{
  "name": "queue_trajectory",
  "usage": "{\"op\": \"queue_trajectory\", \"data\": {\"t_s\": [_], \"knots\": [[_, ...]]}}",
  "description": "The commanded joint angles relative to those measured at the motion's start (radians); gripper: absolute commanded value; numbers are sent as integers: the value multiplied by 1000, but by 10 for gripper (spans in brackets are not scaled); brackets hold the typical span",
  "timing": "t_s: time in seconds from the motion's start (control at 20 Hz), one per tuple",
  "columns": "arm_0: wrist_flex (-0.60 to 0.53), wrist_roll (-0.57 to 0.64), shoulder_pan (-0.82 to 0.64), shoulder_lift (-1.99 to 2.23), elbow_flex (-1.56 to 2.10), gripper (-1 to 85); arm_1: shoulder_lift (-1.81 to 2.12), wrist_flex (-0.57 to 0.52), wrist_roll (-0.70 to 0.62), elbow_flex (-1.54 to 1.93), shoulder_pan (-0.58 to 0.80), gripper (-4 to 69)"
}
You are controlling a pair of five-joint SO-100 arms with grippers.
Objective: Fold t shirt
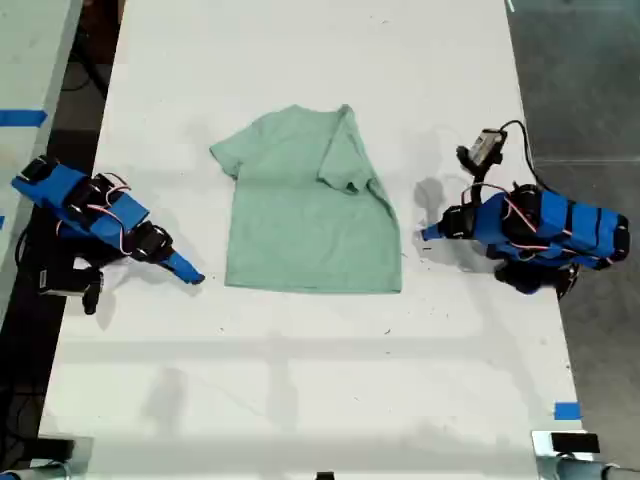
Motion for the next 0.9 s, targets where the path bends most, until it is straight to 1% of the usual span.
{"op": "queue_trajectory", "data": {"t_s": [0.0,0.35,0.4,0.45,0.55,0.6,0.65,0.7,0.75,0.8,0.85], "knots": [[-184,67,-660,8,29,1,18,35,123,14,2,-2],[-181,55,-644,8,32,1,18,35,123,14,0,-2],[-199,54,-643,8,29,1,18,35,123,14,2,-2],[-192,49,-650,6,-15,0,18,35,123,14,3,-2],[-87,48,-667,-133,-256,0,18,35,124,14,6,-2],[-37,72,-673,-308,-423,1,18,34,123,14,8,-2],[40,100,-692,-500,-614,1,18,32,121,14,8,-2],[133,156,-746,-698,-816,1,18,32,120,14,8,-2],[233,238,-822,-888,-1011,20,18,32,120,14,8,-2],[305,342,-905,-1051,-1177,60,18,32,123,14,5,-2],[354,423,-1002,-1173,-1295,79,18,34,123,14,2,-2]]}}
